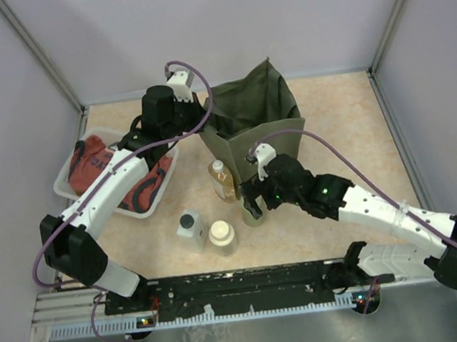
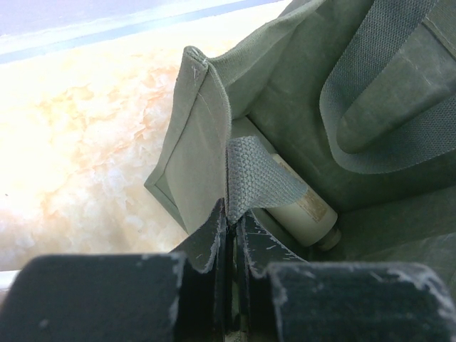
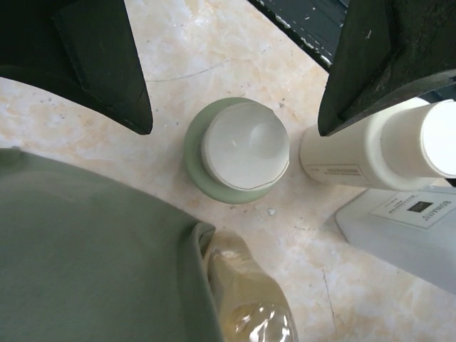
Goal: Place the personal care products into the canvas bag
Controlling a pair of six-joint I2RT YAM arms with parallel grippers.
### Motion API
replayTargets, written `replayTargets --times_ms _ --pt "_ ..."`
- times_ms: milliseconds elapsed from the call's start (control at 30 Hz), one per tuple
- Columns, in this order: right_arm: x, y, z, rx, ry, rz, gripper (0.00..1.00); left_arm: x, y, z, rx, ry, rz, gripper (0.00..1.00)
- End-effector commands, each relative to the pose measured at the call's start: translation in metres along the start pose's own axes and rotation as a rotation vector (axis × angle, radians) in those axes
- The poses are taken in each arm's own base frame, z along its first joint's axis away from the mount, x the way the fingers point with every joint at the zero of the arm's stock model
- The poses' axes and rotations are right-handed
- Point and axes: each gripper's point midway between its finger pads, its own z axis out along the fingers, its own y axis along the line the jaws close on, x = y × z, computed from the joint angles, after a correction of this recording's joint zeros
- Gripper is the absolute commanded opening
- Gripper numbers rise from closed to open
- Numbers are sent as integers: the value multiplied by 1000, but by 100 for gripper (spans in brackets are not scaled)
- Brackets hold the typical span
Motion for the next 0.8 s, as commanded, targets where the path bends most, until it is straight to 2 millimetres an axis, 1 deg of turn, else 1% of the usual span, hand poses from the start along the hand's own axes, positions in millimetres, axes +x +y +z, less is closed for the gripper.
replayTargets --times_ms 0,67,167,367,567,600,633,667,767 --pt "3 12 19 -23 -21 18 99 -8 -2 -2 14 -37 8 9" --pt "11 10 28 1 -5 13 99 -8 -2 -3 15 -39 8 9" --pt "17 6 38 30 4 4 99 -7 -2 -3 13 -36 11 9" --pt "22 -1 55 64 -18 -28 99 -6 0 -4 5 -35 17 9" --pt "27 2 66 50 -39 -45 98 -6 0 -5 7 -38 16 10" --pt "27 2 67 50 -44 -44 96 -5 0 -5 7 -38 16 9" --pt "27 3 68 43 -48 -46 91 -5 1 -5 6 -37 16 9" --pt "26 4 68 39 -54 -46 84 -5 0 -5 8 -36 15 9" --pt "22 4 65 40 -65 -41 49 -3 0 -4 10 -32 14 9"
